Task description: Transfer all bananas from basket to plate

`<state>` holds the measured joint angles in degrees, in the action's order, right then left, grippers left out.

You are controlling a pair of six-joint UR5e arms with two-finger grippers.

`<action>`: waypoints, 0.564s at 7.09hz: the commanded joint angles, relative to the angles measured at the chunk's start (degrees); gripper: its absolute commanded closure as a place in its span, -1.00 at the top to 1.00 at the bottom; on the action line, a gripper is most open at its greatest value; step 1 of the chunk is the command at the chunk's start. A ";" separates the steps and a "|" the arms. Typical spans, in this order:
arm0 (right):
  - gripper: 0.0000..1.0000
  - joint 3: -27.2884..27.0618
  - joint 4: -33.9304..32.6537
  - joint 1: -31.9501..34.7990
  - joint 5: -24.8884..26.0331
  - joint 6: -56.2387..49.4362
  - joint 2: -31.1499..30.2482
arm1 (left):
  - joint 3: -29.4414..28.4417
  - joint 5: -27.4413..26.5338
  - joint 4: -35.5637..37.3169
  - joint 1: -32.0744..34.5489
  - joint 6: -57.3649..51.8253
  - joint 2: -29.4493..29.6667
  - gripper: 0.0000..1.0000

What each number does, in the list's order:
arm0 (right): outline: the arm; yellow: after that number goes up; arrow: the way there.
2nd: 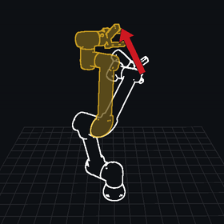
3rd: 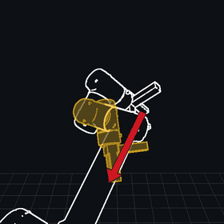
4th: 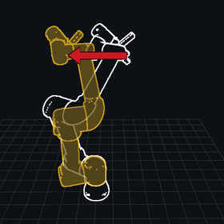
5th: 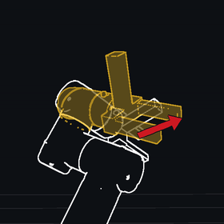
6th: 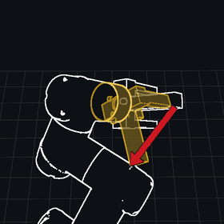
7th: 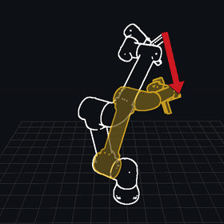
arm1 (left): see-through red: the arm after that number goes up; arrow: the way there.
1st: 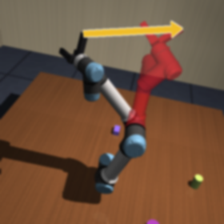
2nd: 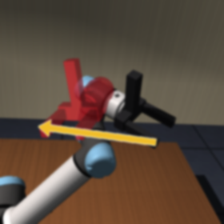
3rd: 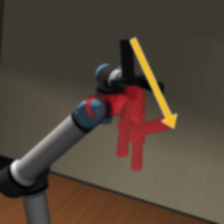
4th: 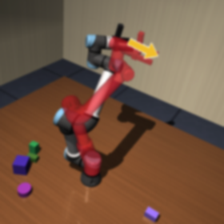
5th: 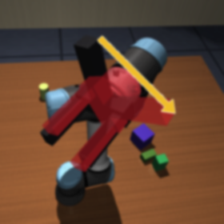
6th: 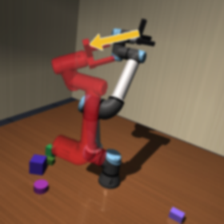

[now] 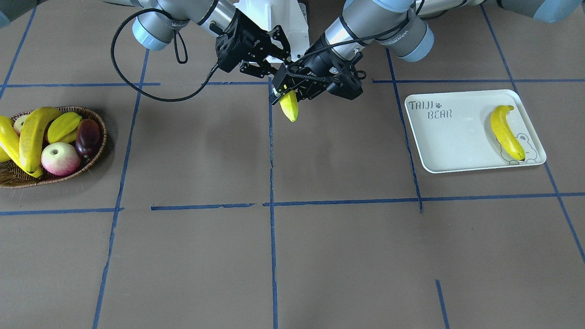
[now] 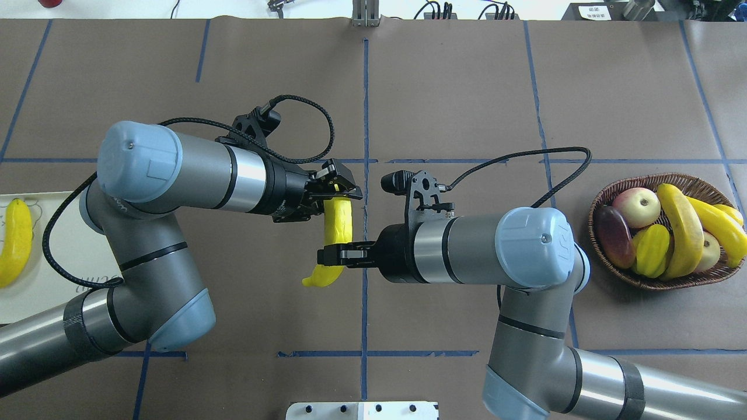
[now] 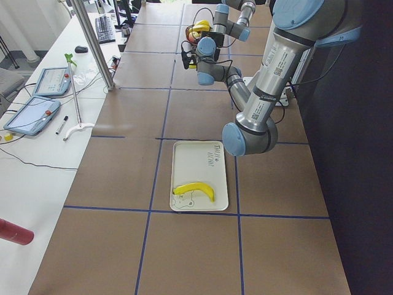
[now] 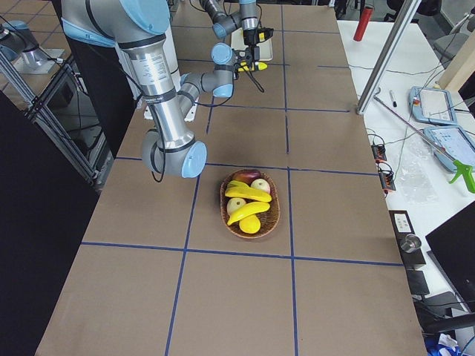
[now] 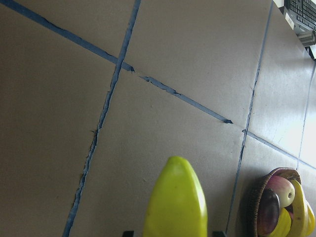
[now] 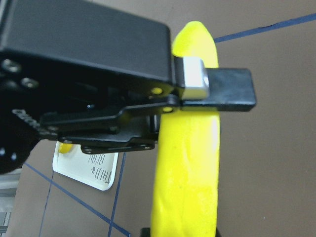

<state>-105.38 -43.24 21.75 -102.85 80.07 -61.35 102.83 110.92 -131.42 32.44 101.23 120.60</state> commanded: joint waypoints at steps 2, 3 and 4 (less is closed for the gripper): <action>-0.92 0.00 0.09 0.05 0.02 -0.09 0.00 | 0.00 0.00 -0.07 0.00 -0.07 -0.10 -0.30; -0.88 0.00 0.09 0.05 0.02 -0.09 0.00 | 0.00 0.09 -0.07 0.00 -0.24 -0.18 -0.62; -0.56 0.00 0.09 0.05 0.02 0.00 0.00 | 0.09 0.09 -0.16 0.00 -0.50 -0.19 -0.88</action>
<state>-105.38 -43.16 21.77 -102.84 80.00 -61.35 102.85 110.97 -131.50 32.44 100.98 120.45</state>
